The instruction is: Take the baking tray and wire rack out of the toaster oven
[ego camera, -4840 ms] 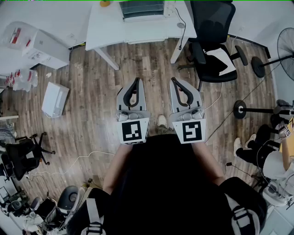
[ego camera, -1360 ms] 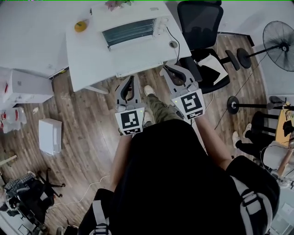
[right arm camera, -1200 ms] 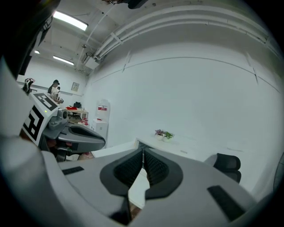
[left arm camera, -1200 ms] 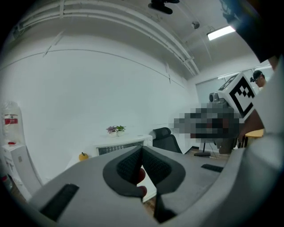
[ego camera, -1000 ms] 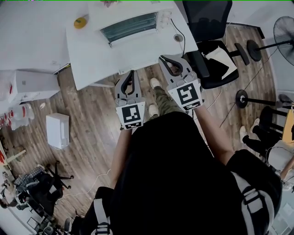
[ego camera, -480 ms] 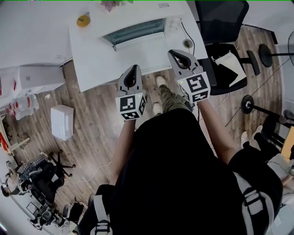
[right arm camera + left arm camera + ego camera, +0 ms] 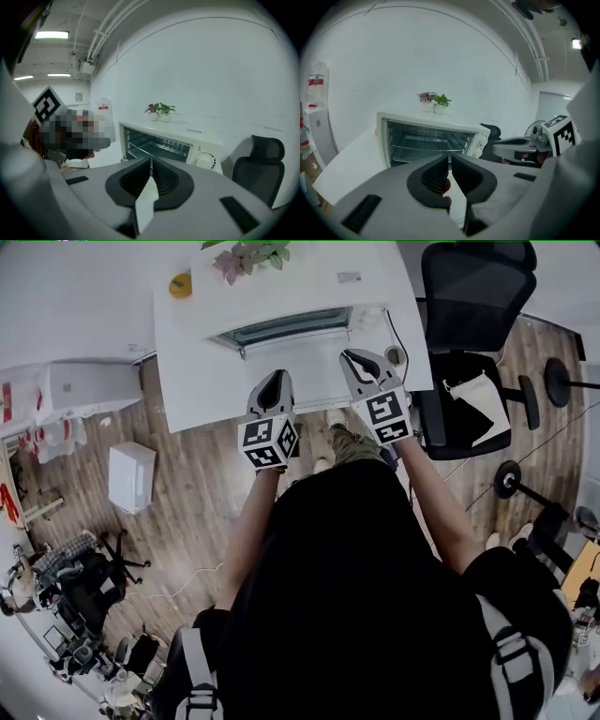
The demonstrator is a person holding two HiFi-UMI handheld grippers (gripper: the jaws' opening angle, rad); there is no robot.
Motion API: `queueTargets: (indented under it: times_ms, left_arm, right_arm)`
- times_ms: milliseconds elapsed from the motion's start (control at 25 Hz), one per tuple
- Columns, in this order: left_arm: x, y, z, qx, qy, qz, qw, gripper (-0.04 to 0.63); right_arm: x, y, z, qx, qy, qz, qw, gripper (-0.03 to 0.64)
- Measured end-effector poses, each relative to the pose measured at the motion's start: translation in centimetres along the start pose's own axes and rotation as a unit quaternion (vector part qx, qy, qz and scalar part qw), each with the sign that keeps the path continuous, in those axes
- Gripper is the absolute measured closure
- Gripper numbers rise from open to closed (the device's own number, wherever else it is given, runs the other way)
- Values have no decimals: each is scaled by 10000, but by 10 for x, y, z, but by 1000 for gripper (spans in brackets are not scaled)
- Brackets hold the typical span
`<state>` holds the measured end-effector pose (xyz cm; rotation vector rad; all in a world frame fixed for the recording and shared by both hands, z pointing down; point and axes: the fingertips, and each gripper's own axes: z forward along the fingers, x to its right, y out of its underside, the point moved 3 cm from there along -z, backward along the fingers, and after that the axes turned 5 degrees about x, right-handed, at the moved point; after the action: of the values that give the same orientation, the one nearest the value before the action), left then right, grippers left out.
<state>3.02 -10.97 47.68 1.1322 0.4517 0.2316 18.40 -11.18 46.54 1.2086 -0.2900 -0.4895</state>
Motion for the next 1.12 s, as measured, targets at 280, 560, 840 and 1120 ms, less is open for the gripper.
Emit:
queueTargets:
  times_ms: [280, 560, 840, 1120]
  left_arm:
    - [-20, 26, 36, -356, -451, 94, 9983, 571]
    - [-30, 28, 67, -744, -270, 2116, 9742, 493]
    - [-47, 47, 100, -1279, 160, 3673, 9211, 457]
    - [-74, 61, 119, -1543, 360, 4235, 8919, 457]
  right_arm:
    - [8, 31, 35, -293, -367, -820, 9955, 583]
    - [-6, 41, 72, -644, -658, -2797, 9556, 581]
    - [-8, 62, 115, -1060, -779, -3498, 9276, 532]
    - [-12, 89, 138, -1532, -876, -3698, 9122, 468]
